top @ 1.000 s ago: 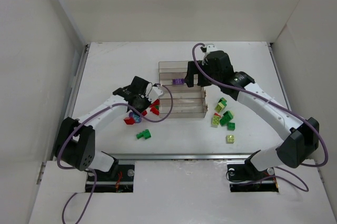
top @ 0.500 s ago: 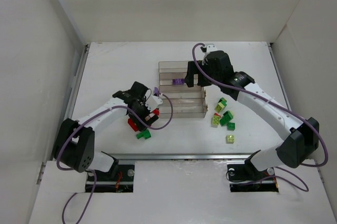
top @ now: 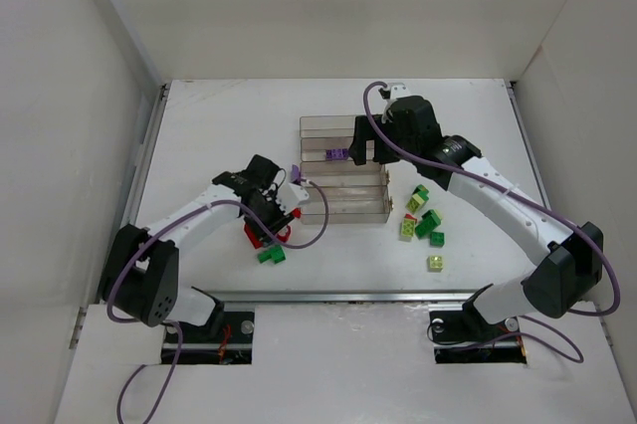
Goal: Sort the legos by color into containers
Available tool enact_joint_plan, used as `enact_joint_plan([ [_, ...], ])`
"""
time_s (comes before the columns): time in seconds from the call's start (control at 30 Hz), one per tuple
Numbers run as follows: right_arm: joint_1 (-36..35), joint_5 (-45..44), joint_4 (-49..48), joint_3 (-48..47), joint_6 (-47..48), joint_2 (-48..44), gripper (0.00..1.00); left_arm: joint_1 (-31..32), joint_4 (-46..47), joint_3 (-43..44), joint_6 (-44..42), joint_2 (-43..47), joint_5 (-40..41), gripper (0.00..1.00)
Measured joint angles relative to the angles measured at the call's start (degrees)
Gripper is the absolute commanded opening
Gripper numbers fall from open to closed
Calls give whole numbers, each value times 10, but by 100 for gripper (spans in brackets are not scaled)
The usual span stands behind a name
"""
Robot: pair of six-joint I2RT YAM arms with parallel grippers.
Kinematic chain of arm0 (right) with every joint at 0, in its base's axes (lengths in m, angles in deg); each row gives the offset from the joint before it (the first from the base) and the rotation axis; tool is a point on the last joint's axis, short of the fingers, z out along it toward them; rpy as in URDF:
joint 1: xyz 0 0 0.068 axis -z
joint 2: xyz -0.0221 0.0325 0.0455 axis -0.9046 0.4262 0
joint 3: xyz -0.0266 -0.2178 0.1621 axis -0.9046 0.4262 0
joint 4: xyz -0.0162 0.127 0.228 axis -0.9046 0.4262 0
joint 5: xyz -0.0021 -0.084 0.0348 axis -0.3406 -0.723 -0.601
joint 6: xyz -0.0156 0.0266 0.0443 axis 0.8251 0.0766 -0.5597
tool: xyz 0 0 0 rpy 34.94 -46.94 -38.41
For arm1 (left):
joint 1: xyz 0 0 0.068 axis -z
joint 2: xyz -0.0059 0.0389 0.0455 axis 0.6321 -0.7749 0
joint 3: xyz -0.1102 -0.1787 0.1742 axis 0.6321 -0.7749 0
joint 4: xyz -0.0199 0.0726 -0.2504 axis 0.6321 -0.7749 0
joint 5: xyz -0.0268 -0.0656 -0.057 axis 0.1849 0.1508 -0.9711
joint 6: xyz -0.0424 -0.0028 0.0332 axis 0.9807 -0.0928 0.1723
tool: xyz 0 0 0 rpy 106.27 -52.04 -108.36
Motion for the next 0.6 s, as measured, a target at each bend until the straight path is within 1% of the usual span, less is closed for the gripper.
enact_joint_plan([
  [0.07, 0, 0, 0, 0, 0, 0, 96, 0, 4, 0, -1, -1, -2, 2],
  [0.1, 0, 0, 0, 0, 0, 0, 96, 0, 4, 0, -1, -2, -2, 0],
  [0.27, 0, 1, 0, 0, 0, 0, 96, 0, 6, 0, -1, -1, 1, 0],
  [0.3, 0, 3, 0, 0, 0, 0, 98, 0, 7, 1, -1, 2, 7, 0],
  [0.37, 0, 11, -1, -2, 2, 0, 98, 1, 14, 1, -2, 14, 31, 0],
  [0.43, 5, 33, 0, -7, 4, 0, 98, 1, 34, 1, -8, 50, 57, 0],
  [0.5, 12, 66, 0, -19, 9, 0, 98, 0, 65, 1, -23, 110, 70, 0],
  [0.6, 19, 118, -1, -50, 23, 1, 98, 0, 131, 2, -59, 219, 54, 0],
])
